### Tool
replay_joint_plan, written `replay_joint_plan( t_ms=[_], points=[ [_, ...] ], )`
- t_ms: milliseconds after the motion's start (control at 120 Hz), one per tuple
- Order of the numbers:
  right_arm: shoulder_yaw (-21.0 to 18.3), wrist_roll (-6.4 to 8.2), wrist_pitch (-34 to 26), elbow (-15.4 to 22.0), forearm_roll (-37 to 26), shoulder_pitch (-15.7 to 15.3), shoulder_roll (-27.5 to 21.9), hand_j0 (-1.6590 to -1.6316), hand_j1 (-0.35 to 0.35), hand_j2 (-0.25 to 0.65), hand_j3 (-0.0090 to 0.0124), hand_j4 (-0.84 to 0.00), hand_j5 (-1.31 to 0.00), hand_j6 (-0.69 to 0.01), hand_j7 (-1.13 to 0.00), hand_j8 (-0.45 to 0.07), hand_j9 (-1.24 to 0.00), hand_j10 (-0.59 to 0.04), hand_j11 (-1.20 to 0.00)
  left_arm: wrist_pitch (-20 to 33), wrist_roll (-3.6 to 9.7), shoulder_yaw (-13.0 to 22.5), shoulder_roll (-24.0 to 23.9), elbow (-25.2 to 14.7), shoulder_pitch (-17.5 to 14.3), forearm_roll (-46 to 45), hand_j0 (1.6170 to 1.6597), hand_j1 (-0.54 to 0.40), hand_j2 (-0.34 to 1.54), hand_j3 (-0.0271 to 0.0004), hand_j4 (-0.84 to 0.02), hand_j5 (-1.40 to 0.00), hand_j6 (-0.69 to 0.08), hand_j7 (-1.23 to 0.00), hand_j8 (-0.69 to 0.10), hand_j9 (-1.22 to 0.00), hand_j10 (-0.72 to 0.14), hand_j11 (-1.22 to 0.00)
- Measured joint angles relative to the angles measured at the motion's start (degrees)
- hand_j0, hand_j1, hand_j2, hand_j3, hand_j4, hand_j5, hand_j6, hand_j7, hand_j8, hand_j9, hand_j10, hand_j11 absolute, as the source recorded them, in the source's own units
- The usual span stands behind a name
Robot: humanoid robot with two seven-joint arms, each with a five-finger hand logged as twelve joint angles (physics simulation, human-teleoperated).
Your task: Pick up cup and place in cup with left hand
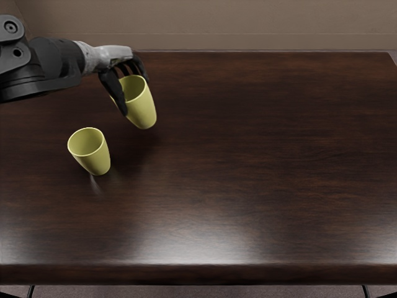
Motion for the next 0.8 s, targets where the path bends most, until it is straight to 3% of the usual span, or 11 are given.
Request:
replay_joint_plan(
  t_ms=[433, 600, 800],
  points=[
    [0.0, -0.01, 0.0, 0.0, 0.0, 0.0, 0.0, -1.6581, -0.349, 0.0, 0.0, 0.0, 0.0, 0.0, 0.0, 0.0, 0.0, 0.0, 0.0, -11.6, 1.39, 0.0, 10.3, -5.0, -7.5, -3.7, 1.657, -0.192, 0.39, 0.0, -0.474, -0.72, -0.309, -0.71, -0.31, -0.71, -0.485, -0.72],
    [0.0, 0.0, 0.0, 0.0, 0.0, 0.0, 0.0, -1.6581, -0.349, 0.0, 0.0, 0.0, 0.0, 0.0, 0.0, 0.0, 0.0, 0.0, 0.0, -14.9, 2.63, 0.1, 12.4, -5.3, -8.4, -4.2, 1.6565, -0.179, 0.3, 0.0, -0.455, -0.73, -0.302, -0.71, -0.302, -0.71, -0.468, -0.72],
    [0.0, 0.0, 0.0, 0.0, 0.0, 0.0, 0.0, -1.6581, -0.349, 0.0, 0.0, 0.0, 0.0, 0.0, 0.0, 0.0, 0.0, 0.0, 0.0, -17.2, 3.06, 1.1, 14.3, -5.4, -9.4, -4.2, 1.6562, -0.167, 0.28, 0.0, -0.463, -0.73, -0.306, -0.7, -0.306, -0.72, -0.473, -0.72]
  ],
)
